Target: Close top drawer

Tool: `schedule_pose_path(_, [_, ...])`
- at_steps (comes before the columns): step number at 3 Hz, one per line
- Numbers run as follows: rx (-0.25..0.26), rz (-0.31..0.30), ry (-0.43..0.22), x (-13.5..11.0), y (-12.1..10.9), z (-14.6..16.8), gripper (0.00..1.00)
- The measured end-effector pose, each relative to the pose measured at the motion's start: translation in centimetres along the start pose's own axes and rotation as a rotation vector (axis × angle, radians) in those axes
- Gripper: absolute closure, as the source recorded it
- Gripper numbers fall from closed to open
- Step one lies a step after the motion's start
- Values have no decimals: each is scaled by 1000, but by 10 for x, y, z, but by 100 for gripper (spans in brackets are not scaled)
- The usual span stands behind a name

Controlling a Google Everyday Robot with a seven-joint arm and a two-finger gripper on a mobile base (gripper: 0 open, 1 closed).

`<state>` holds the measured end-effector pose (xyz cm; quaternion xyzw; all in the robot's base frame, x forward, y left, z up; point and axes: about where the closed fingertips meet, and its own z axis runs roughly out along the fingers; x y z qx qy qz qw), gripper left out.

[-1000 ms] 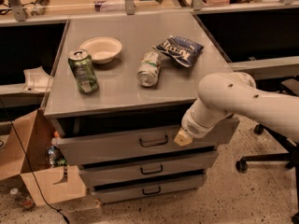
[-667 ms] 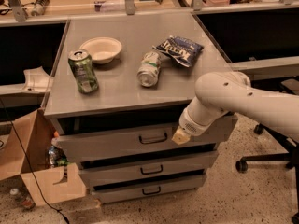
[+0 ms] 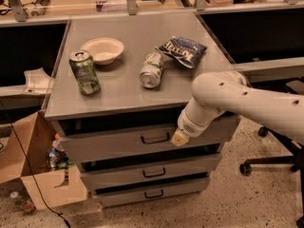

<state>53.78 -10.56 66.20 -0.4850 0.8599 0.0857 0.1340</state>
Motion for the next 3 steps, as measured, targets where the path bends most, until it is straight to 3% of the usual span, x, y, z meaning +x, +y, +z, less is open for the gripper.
schedule_pose_path(2, [-37,50,-6,43,22,-37,100])
schedule_pose_path(3, [-38,56,-8,45,22,-38,82])
